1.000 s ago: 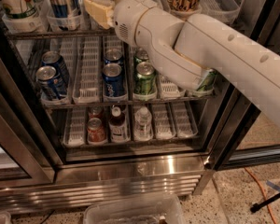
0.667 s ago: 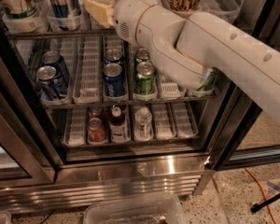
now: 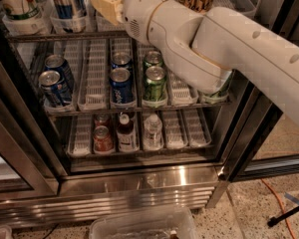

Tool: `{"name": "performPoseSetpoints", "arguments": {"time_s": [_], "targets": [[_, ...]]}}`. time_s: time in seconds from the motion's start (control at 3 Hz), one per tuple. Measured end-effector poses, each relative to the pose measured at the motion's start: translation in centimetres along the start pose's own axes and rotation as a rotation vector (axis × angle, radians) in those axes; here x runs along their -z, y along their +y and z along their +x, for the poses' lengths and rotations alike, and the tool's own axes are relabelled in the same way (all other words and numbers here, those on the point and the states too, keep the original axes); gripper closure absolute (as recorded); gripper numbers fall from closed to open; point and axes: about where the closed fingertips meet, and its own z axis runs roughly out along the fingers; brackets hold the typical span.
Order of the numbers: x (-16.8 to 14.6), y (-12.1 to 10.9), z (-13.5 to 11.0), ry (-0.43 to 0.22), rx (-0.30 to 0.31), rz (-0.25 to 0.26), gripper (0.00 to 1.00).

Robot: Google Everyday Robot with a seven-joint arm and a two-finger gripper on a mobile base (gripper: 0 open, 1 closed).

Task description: Pick redbull can from top shelf of fridge

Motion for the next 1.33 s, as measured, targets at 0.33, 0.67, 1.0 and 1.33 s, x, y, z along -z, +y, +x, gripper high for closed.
{"name": "performPoseSetpoints", "arguments": {"time_s": [0.33,0.67,1.0,1.33], "targets": [[0.3,0.1,-0.7,-0.009,0.016,-0.005,1.00],[0.6,0.2,-1.7,-0.027,0.038,-0.008,1.00],[1.2,0.3,-2.9,-0.052,0.065,-0.006,1.00],[2.0,0.7,-3.3,-0.059,0.073,-0.005,1.00]]}}
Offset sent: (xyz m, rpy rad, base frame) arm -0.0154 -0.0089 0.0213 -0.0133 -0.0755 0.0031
